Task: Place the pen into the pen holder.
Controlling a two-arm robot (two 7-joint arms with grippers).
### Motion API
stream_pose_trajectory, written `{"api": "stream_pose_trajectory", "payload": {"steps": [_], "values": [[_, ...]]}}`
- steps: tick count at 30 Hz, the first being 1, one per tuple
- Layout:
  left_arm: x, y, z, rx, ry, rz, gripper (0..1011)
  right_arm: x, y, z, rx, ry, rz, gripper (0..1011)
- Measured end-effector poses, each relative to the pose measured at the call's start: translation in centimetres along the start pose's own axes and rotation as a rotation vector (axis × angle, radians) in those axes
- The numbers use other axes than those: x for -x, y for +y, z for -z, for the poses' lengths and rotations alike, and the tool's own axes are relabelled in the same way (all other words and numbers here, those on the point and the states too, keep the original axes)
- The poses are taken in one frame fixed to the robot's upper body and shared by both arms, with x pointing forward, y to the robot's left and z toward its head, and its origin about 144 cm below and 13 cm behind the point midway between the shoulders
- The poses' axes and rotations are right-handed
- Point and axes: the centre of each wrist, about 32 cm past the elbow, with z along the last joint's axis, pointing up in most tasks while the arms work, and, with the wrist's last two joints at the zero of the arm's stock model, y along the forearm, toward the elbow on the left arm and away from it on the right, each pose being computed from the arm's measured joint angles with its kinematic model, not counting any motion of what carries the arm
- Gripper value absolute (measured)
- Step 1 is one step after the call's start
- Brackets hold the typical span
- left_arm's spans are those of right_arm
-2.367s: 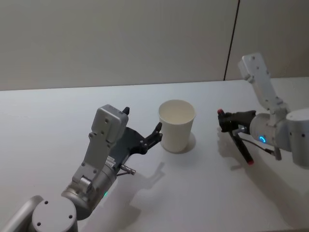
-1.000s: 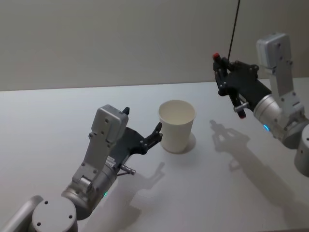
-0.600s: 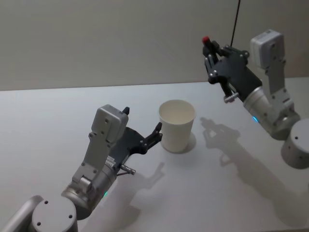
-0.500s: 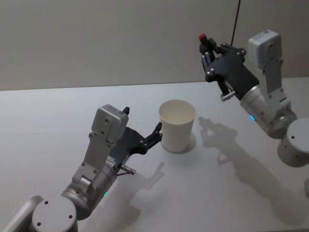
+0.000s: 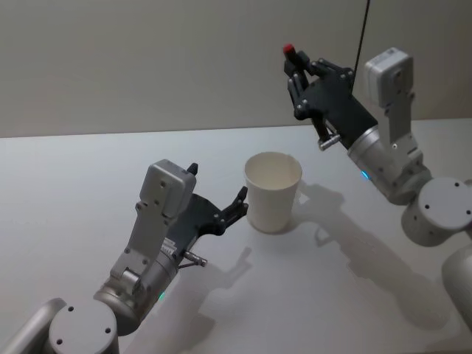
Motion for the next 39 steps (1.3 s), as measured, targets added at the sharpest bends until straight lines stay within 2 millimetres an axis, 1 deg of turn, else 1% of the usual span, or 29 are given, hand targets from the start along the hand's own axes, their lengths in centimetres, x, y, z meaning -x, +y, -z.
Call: {"api": "stream_pose_trajectory", "payload": {"steps": [7, 12, 28, 39], "values": [[0.0, 0.0, 0.0, 0.0, 0.0, 0.0, 1000, 0.7, 0.4, 0.4, -0.025, 0.023, -0.019, 166], [0.0, 0.0, 0.0, 0.0, 0.0, 0.0, 1000, 1.5, 0.6, 0.7, -0.039, 0.046, -0.034, 166], [0.0, 0.0, 0.0, 0.0, 0.0, 0.0, 999, 3.5, 0.6, 1.9, -0.058, 0.096, -0.056, 166], [0.0, 0.0, 0.0, 0.0, 0.0, 0.0, 1000, 4.1, 0.3, 2.4, -0.058, 0.109, -0.058, 166]]}}
